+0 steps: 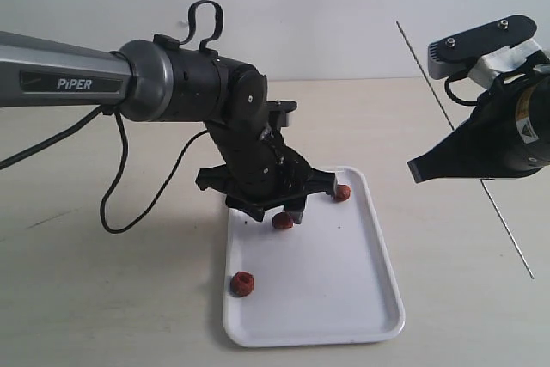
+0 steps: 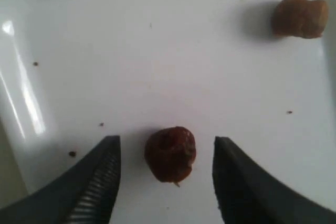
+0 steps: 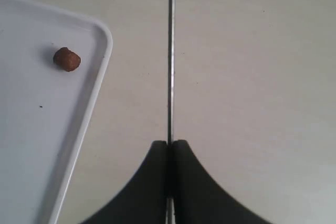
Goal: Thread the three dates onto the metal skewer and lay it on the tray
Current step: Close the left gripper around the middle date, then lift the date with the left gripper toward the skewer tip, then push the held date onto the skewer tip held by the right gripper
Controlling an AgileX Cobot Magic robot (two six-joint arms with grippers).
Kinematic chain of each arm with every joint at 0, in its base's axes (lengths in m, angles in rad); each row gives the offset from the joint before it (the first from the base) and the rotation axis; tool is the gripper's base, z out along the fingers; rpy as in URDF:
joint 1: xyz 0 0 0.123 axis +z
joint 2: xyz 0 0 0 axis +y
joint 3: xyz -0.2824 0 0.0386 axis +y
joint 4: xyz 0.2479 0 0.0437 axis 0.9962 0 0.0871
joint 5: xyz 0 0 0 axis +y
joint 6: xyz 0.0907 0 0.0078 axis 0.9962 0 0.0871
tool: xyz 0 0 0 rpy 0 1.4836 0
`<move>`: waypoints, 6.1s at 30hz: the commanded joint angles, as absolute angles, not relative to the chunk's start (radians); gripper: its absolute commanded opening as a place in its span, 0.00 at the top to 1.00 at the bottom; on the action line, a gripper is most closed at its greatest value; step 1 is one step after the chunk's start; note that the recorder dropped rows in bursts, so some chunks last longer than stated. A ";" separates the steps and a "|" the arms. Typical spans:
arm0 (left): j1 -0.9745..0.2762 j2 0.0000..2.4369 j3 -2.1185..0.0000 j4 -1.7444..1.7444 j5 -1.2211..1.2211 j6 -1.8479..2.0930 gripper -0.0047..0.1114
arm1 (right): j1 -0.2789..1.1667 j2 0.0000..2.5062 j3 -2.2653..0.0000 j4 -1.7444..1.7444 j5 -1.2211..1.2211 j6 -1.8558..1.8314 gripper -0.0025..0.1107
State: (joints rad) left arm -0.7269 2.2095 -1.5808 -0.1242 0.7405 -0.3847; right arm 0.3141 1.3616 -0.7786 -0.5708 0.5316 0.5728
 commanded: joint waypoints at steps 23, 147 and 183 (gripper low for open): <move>-0.731 2.261 -1.584 -0.134 0.709 -0.424 0.51 | 0.308 1.361 -0.775 -0.570 0.522 0.570 0.98; -0.329 2.101 -1.584 -1.295 0.975 0.654 0.72 | 0.308 1.551 -0.775 0.857 0.494 -0.714 0.98; -0.450 2.101 -1.584 -1.232 0.993 0.728 0.72 | 0.308 1.551 -0.867 0.969 0.377 -0.712 0.98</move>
